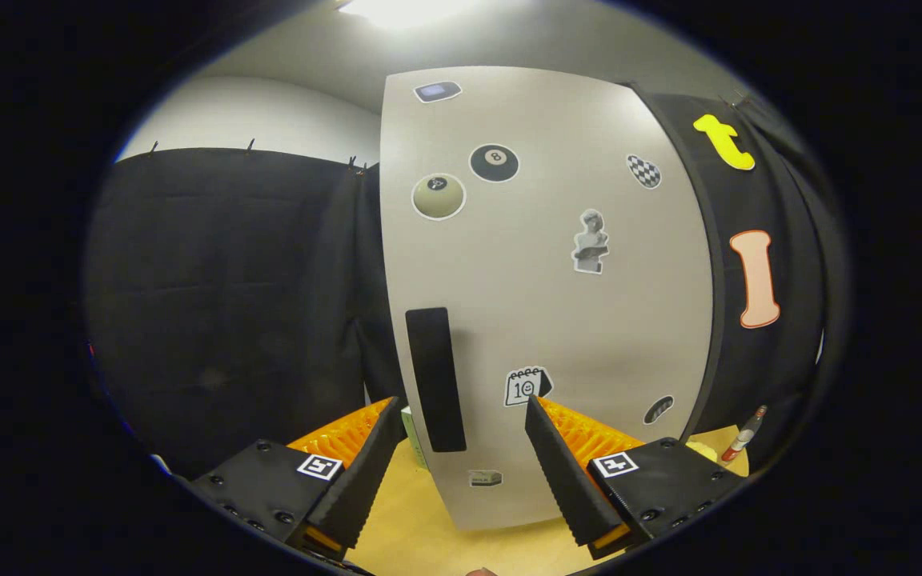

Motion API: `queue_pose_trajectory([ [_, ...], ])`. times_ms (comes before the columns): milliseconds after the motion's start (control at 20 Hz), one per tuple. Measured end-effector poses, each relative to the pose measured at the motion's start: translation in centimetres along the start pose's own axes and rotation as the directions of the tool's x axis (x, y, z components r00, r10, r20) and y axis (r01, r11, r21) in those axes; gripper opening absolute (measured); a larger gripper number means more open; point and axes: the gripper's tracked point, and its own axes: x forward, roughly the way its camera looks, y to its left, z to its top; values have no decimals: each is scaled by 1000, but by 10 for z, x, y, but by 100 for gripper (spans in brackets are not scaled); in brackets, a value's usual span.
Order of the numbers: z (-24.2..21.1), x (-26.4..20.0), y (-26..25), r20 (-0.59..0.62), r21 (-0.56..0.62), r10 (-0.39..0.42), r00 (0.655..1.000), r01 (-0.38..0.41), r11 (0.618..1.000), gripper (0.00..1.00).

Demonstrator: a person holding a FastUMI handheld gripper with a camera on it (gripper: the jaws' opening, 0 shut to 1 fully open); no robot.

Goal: Open the shoe cabinet door, grab the shoes and put them into the shoe cabinet, then close the shoe cabinet door.

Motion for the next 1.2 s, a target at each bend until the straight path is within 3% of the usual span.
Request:
queue_pose_trajectory([
  [450, 35, -100, -76, 122, -82, -205, 971, 216, 973, 97],
  [1200, 31, -225, -194, 156, 4, -466, 871, 471, 882, 97],
])
